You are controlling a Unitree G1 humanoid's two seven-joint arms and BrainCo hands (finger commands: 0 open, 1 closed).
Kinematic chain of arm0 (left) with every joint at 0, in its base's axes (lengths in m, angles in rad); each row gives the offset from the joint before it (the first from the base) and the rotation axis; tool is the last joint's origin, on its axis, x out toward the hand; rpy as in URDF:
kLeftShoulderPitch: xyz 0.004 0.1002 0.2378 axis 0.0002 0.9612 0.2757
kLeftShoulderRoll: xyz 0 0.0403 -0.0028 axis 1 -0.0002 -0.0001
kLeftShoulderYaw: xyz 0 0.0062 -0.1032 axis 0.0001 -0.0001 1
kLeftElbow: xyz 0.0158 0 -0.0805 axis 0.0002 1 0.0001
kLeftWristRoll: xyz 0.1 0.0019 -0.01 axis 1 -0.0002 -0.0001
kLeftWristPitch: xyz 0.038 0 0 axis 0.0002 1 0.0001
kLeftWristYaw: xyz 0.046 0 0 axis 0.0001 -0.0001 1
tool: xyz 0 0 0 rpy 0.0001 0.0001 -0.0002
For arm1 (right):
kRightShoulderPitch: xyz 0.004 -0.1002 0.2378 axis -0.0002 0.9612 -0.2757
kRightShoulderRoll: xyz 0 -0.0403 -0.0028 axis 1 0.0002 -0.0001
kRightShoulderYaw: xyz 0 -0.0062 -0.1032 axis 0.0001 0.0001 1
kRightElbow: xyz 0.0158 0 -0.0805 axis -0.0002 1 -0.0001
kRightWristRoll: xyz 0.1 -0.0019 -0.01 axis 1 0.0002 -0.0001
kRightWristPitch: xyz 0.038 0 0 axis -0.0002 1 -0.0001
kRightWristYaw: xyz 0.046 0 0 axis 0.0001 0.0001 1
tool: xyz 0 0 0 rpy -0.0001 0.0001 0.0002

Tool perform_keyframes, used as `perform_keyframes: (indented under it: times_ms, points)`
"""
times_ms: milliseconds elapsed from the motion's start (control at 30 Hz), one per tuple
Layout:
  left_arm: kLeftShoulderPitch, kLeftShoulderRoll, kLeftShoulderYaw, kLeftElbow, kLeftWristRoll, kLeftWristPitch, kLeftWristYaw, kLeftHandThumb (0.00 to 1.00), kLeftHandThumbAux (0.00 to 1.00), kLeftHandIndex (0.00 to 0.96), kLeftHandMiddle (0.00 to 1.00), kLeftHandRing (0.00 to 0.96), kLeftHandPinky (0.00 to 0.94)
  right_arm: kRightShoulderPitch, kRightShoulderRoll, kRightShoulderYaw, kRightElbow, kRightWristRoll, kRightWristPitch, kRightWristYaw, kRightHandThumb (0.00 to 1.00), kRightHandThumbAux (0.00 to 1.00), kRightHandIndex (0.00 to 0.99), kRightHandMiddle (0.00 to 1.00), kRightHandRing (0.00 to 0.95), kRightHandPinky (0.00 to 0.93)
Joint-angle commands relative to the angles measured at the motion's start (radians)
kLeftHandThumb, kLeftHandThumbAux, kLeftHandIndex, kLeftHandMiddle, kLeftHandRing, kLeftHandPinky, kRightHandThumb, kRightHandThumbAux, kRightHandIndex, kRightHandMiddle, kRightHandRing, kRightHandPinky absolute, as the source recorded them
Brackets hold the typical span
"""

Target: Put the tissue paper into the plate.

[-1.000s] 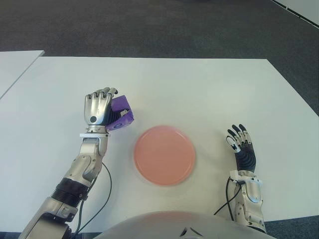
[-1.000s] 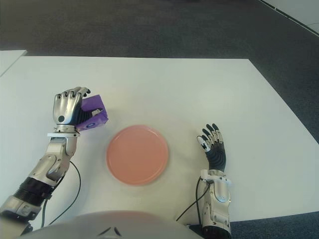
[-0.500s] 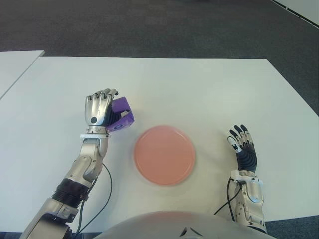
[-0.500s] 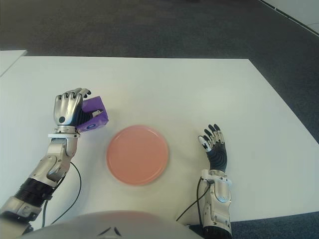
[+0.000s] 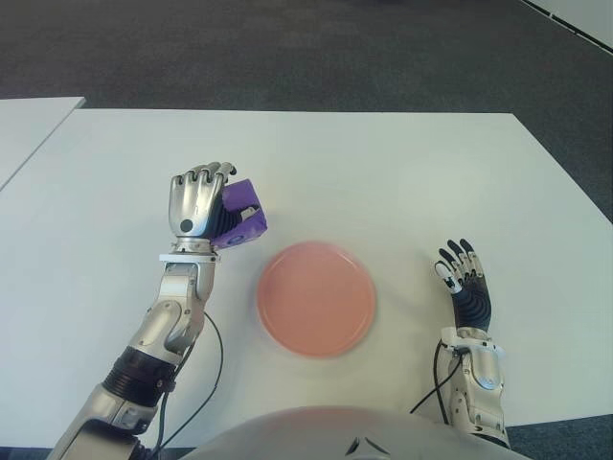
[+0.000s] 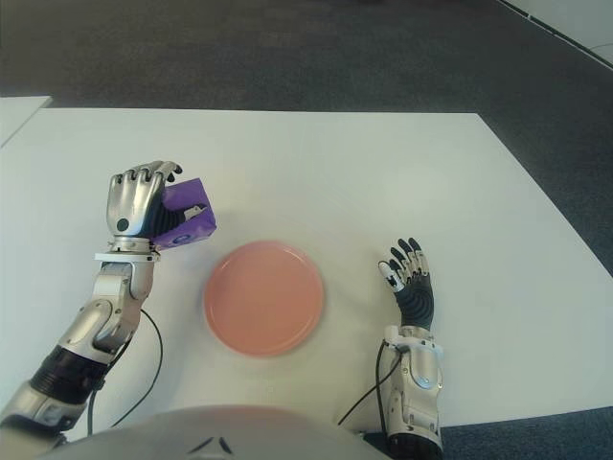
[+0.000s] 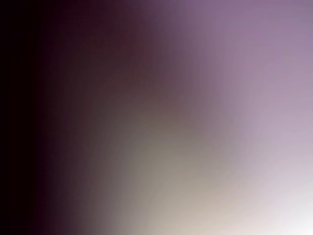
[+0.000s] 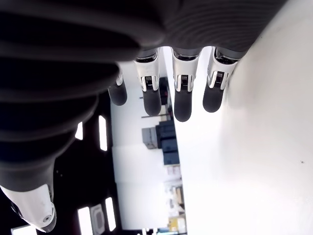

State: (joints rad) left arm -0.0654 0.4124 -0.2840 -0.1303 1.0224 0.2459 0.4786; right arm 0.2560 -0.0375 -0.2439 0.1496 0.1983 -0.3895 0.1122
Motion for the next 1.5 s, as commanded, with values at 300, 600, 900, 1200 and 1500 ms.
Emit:
perform_keyframes:
  times_ms: [300, 600, 900, 1200, 1500]
  points:
    - [0.0, -0.033, -0.013, -0.083, 0.064, 0.002, -0.078, 0.95, 0.649, 0.386, 0.509, 0.531, 0.766, -0.004, 0.007, 0.001, 0.043, 0.015, 0.005, 0.009, 0.134, 0.638, 0.047, 0.149, 0.144, 0.144]
    - [-0.002, -0.047, -0.03, -0.123, 0.111, -0.006, -0.114, 0.951, 0.648, 0.388, 0.513, 0.53, 0.775, -0.004, 0.006, 0.004, 0.046, -0.003, -0.007, -0.001, 0.115, 0.631, 0.038, 0.136, 0.128, 0.126]
    - [0.012, -0.079, -0.052, -0.158, 0.13, -0.026, -0.117, 0.952, 0.648, 0.389, 0.514, 0.53, 0.775, -0.007, 0.005, 0.004, 0.054, -0.002, 0.004, -0.004, 0.099, 0.625, 0.021, 0.112, 0.11, 0.116]
    - [0.048, -0.106, -0.087, -0.209, 0.155, -0.034, -0.177, 0.952, 0.648, 0.386, 0.513, 0.533, 0.801, -0.017, 0.009, 0.014, 0.079, -0.012, -0.052, 0.009, 0.098, 0.606, 0.018, 0.102, 0.098, 0.11]
    - [0.083, -0.139, -0.118, -0.223, 0.173, -0.043, -0.199, 0.952, 0.649, 0.385, 0.512, 0.534, 0.813, -0.023, -0.002, 0.025, 0.134, -0.019, -0.137, 0.044, 0.08, 0.544, 0.002, 0.087, 0.084, 0.089]
